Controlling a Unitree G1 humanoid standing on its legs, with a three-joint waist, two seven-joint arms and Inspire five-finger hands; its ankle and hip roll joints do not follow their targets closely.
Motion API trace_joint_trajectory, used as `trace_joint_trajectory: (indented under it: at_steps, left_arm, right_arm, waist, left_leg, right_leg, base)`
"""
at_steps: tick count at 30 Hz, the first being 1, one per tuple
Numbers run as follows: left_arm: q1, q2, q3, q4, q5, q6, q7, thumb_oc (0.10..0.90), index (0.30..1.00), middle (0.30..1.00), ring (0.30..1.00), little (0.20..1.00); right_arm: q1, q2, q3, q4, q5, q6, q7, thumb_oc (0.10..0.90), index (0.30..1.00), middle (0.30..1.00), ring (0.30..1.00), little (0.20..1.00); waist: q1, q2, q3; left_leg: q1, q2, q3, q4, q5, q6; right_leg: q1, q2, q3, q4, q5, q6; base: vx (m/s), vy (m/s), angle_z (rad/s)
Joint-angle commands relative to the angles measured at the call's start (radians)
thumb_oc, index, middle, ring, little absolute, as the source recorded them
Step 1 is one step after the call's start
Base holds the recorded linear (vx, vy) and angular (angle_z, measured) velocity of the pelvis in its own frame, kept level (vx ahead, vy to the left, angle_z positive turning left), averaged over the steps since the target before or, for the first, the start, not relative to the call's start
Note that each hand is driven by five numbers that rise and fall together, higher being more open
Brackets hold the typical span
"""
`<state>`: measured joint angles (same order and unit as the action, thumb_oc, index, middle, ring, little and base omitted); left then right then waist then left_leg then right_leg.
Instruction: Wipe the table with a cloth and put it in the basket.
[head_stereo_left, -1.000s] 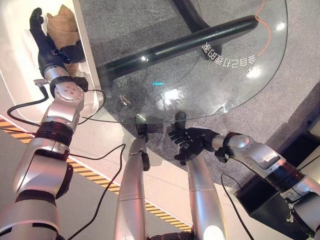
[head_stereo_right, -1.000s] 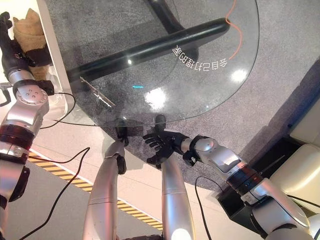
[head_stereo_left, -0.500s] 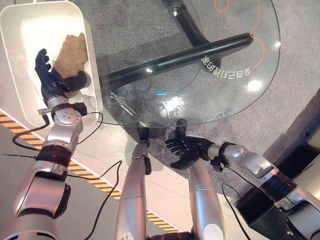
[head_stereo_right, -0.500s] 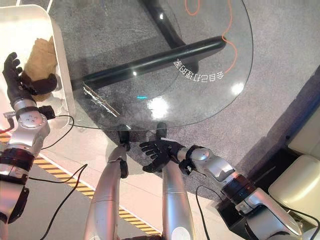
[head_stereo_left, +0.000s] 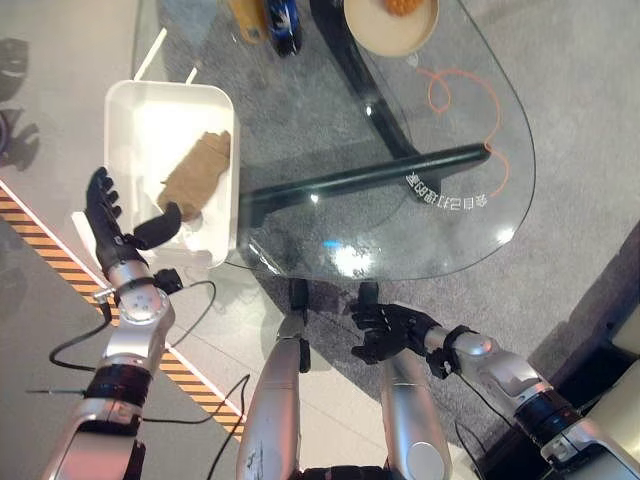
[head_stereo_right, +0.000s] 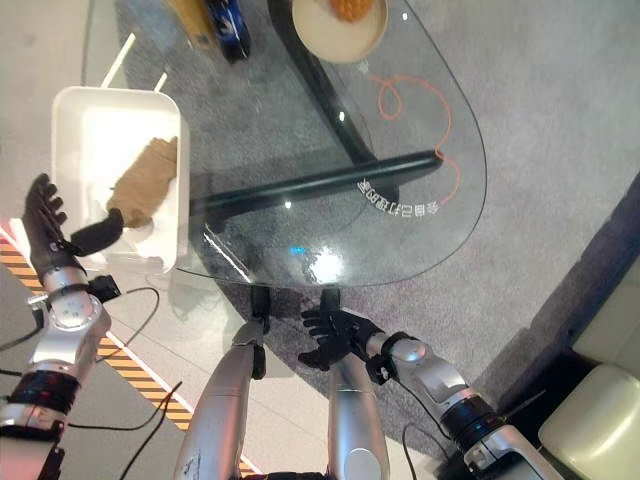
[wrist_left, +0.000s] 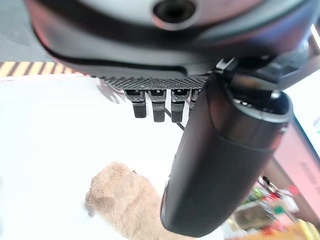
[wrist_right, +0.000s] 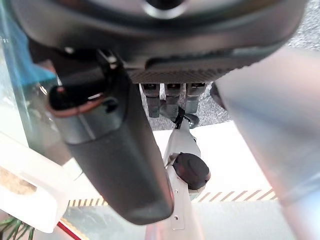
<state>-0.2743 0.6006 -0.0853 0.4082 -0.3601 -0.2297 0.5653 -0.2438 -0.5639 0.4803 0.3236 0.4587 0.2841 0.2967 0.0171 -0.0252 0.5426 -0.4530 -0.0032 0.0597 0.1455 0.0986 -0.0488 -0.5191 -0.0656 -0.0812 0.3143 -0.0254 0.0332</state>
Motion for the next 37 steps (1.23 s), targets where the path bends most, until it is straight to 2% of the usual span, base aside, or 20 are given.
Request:
trace_joint_trajectory:
  at_steps: [1, 4, 7, 11, 13, 17, 21, 27, 37]
  left_arm:
    - [0.023, -0.020, 0.053, -0.082, 0.085, -0.091, -0.034, 0.800, 0.900, 0.900, 0.900, 0.900]
    - [0.081, -0.051, 0.042, -0.075, 0.010, -0.065, -0.108, 0.800, 0.900, 0.900, 0.900, 0.900]
    - [0.147, -0.092, 0.018, -0.019, -0.021, -0.040, -0.209, 0.800, 0.900, 0.900, 0.900, 0.900]
    - [0.231, -0.181, -0.037, 0.105, -0.035, 0.017, -0.322, 0.800, 0.900, 0.900, 0.900, 0.900]
    - [0.256, -0.211, -0.056, 0.149, -0.025, 0.071, -0.344, 0.800, 0.900, 0.900, 0.900, 0.900]
    - [0.294, -0.307, -0.095, 0.357, -0.027, 0.122, -0.368, 0.800, 0.900, 0.900, 0.900, 0.900]
    - [0.287, -0.378, -0.127, 0.592, -0.037, 0.176, -0.396, 0.800, 0.900, 0.900, 0.900, 0.900]
    - [0.267, -0.417, -0.129, 0.787, -0.028, 0.150, -0.464, 0.800, 0.900, 0.900, 0.900, 0.900]
    - [0.234, -0.417, -0.137, 0.855, 0.000, 0.144, -0.496, 0.800, 0.900, 0.900, 0.900, 0.900]
  right_arm:
    - [0.089, 0.037, -0.049, -0.005, -0.012, -0.091, 0.007, 0.800, 0.900, 0.900, 0.900, 0.900]
    - [0.127, 0.076, -0.074, 0.067, 0.003, -0.114, -0.002, 0.800, 0.900, 0.900, 0.900, 0.900]
    - [0.163, 0.124, -0.102, 0.119, 0.000, -0.108, -0.042, 0.800, 0.900, 0.900, 0.900, 0.900]
    - [0.204, 0.169, -0.140, 0.238, -0.029, -0.112, -0.083, 0.800, 0.900, 0.900, 0.900, 0.900]
    - [0.218, 0.183, -0.153, 0.271, -0.017, -0.116, -0.088, 0.800, 0.900, 0.900, 0.900, 0.900]
    - [0.248, 0.236, -0.183, 0.415, -0.003, -0.141, -0.088, 0.800, 0.900, 0.900, 0.900, 0.900]
    - [0.243, 0.293, -0.211, 0.602, -0.001, -0.173, -0.081, 0.800, 0.900, 0.900, 0.900, 0.900]
    - [0.223, 0.342, -0.246, 0.794, 0.006, -0.211, -0.058, 0.800, 0.900, 0.900, 0.900, 0.900]
    - [0.215, 0.375, -0.255, 0.912, 0.015, -0.222, -0.036, 0.800, 0.900, 0.900, 0.900, 0.900]
  waist:
    - [-0.003, 0.025, -0.035]
    - [0.003, 0.021, -0.092]
    - [0.001, 0.021, -0.153]
    - [0.002, 0.020, -0.229]
    - [0.004, 0.019, -0.256]
    - [-0.001, 0.012, -0.330]
    - [-0.013, 0.005, -0.375]
    - [-0.028, 0.006, -0.412]
    - [-0.038, 0.011, -0.450]
  left_leg:
    - [0.106, -0.091, -0.050, 0.026, -0.088, 0.004]
    - [0.168, -0.085, -0.059, -0.028, -0.082, 0.001]
    - [0.240, -0.068, -0.066, -0.088, -0.078, -0.006]
    - [0.323, -0.052, -0.073, -0.130, -0.076, -0.010]
    - [0.346, -0.046, -0.073, -0.143, -0.075, -0.010]
    - [0.418, -0.028, -0.067, -0.181, -0.079, -0.010]
    - [0.479, -0.014, -0.051, -0.212, -0.086, -0.008]
    - [0.533, 0.000, -0.021, -0.227, -0.104, -0.003]
    - [0.570, 0.005, -0.008, -0.233, -0.127, 0.004]
  right_leg:
    - [0.165, 0.017, -0.047, -0.096, -0.031, 0.020]
    - [0.239, 0.012, -0.055, -0.143, -0.029, 0.023]
    - [0.321, 0.016, -0.061, -0.206, -0.021, 0.025]
    - [0.420, 0.021, -0.071, -0.265, -0.009, 0.026]
    - [0.448, 0.023, -0.073, -0.284, -0.002, 0.027]
    - [0.522, 0.032, -0.066, -0.330, 0.008, 0.032]
    - [0.577, 0.038, -0.056, -0.369, 0.016, 0.039]
    - [0.622, 0.045, -0.037, -0.389, 0.014, 0.041]
    - [0.652, 0.044, -0.037, -0.397, 0.007, 0.041]
  base:
    - [-0.02, -0.126, 0.03]
    - [0.00, -0.129, 0.06]
    - [0.01, -0.139, 0.09]
    - [0.03, -0.122, 0.07]
    - [0.05, -0.100, 0.09]
    - [0.05, -0.093, 0.00]
    - [0.04, -0.082, -0.02]
    - [0.04, -0.024, -0.11]
    - [0.03, -0.010, -0.07]
